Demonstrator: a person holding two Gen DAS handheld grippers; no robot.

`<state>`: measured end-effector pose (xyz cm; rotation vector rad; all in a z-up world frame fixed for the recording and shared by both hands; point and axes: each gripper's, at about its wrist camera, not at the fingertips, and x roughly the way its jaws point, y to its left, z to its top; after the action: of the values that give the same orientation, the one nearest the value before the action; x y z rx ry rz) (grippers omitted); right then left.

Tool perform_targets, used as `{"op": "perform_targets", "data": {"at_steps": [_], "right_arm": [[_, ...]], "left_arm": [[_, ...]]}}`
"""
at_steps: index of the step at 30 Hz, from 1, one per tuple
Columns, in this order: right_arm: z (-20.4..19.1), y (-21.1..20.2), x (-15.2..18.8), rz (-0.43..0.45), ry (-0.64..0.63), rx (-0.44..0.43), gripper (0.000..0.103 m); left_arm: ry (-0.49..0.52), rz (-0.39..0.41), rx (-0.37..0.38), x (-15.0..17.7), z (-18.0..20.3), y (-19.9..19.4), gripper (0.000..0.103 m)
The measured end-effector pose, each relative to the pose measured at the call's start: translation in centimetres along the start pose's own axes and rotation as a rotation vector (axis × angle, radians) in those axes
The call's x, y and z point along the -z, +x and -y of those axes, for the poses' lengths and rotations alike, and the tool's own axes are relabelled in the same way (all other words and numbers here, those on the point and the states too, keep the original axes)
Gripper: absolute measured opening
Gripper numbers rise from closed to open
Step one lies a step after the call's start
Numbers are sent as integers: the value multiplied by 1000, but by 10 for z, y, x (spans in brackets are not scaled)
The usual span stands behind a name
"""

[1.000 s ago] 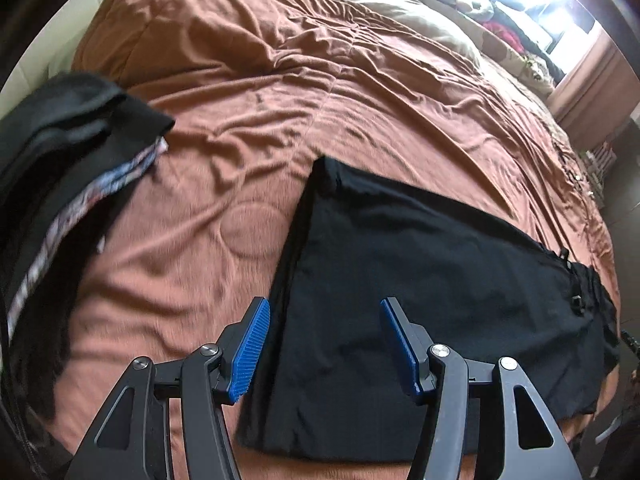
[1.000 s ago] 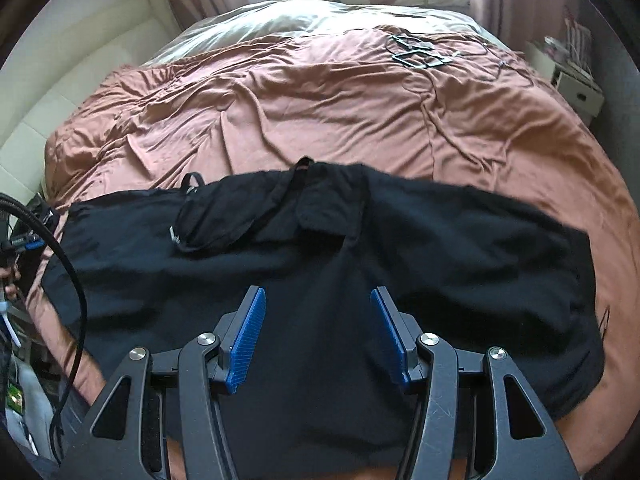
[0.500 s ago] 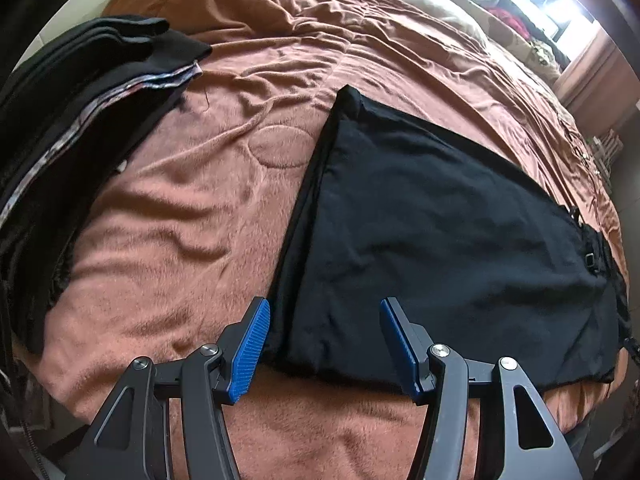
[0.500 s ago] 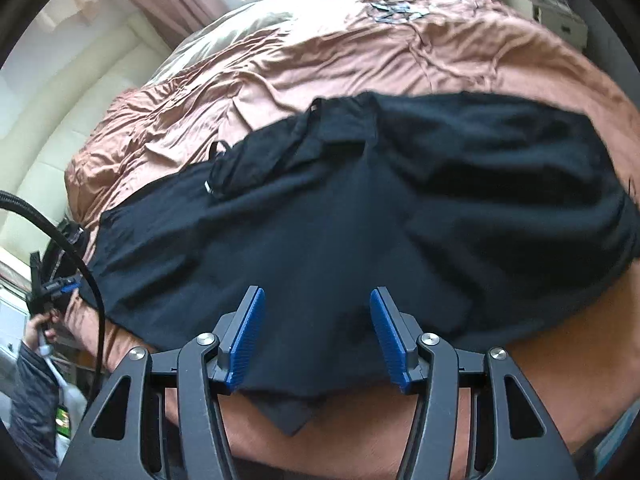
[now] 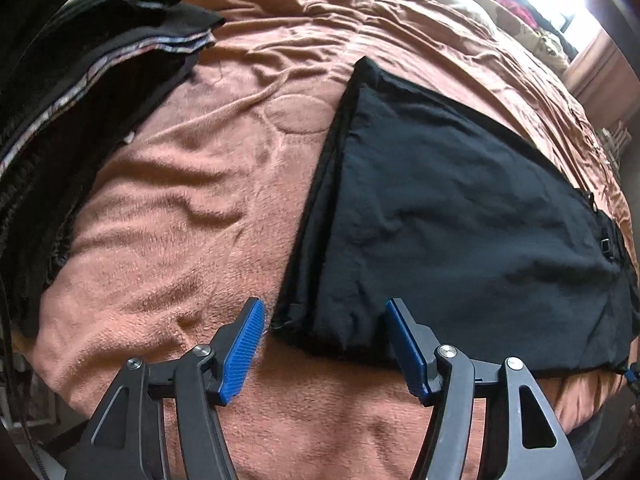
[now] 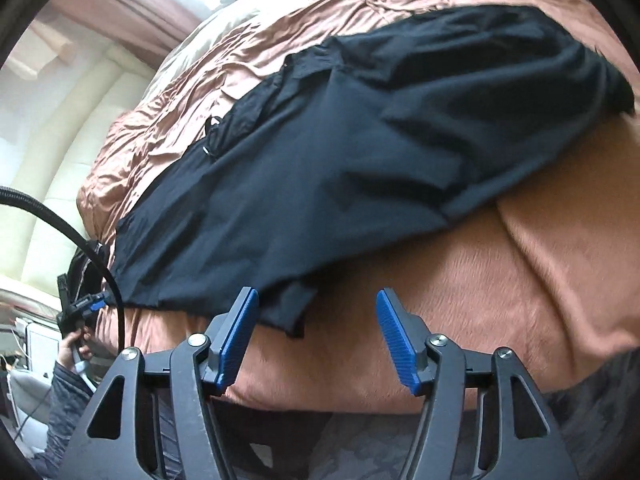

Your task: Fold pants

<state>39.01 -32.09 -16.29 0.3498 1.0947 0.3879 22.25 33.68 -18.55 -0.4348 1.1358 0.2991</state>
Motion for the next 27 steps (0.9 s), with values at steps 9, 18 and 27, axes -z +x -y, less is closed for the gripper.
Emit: {"op": "perform_targets", "data": {"at_steps": [9,18,27], "right_arm": [[7,23,-1,-26,36,-59,3],[10,25,4,-63,36,-36,3],[-4,7,5,-41,-24,-27,4]], "left_arm": [[-16,14,16,1,-13,-3,18],[-135,7,69,1,-28,-10,46],[-341,11,216,21,-43,-13,61]]}}
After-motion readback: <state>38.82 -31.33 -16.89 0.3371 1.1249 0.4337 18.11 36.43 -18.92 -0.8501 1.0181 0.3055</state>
